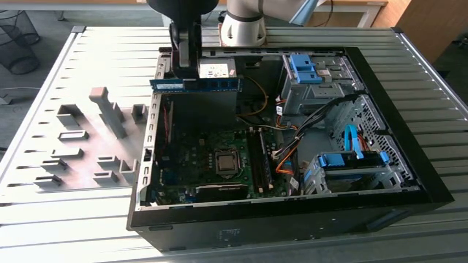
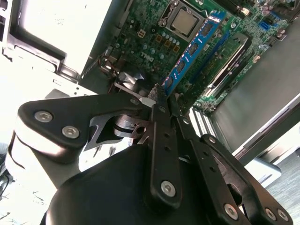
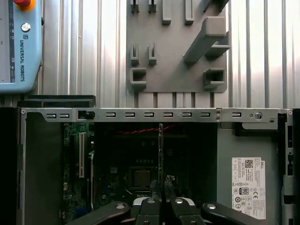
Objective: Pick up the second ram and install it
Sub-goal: 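Pick up the second ram and move it above second insertion slot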
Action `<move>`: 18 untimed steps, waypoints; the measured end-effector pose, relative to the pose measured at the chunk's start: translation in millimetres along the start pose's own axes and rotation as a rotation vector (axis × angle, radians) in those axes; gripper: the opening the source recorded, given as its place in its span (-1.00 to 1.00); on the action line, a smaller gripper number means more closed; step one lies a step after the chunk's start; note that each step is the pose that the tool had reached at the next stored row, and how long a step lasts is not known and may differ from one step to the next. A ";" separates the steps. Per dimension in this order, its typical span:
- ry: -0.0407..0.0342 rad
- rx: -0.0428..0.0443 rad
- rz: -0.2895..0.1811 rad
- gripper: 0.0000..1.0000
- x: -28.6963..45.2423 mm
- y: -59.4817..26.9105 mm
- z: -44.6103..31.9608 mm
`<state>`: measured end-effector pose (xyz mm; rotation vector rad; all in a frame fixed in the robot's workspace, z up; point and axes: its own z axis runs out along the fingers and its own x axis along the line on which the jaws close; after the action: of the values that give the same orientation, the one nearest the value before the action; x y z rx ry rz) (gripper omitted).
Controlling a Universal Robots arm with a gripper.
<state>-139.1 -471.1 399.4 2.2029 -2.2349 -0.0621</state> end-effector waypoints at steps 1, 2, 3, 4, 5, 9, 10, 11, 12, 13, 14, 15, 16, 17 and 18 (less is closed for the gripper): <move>0.0000 0.0000 0.000 -0.73 0.0 -1.1 0.0; 0.0001 -0.0001 0.000 -0.73 -0.1 -2.1 -0.1; 0.0000 -0.0001 0.000 -0.73 0.0 -2.9 -0.1; 0.0000 0.0000 0.000 -0.73 0.0 -3.7 -0.1; 0.0000 0.0000 0.000 -0.73 -0.1 -4.6 -0.2; 0.0000 0.0000 0.000 -0.73 -0.1 -7.3 -0.2; 0.0001 0.0000 0.000 -0.73 -0.1 -8.0 -0.3; 0.0000 0.0000 0.000 -0.73 -0.1 -8.7 -0.3; 0.0000 0.0000 0.000 -0.73 -0.1 -9.4 -0.3; 0.0000 0.0000 0.000 -0.73 -0.2 -10.0 -0.3; 0.0000 0.0000 0.000 -0.73 -0.2 -10.7 -0.3; 0.0000 0.0000 0.000 -0.73 -0.2 -11.4 -0.3; 0.0000 0.0000 0.000 -0.73 -0.2 -12.1 -0.4; 0.0000 0.0000 0.000 -0.73 -0.2 -12.8 -0.4; 0.0000 0.0000 0.000 -0.73 -0.2 -13.5 -0.4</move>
<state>-125.5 -471.1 399.4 2.2029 -2.2349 -0.0621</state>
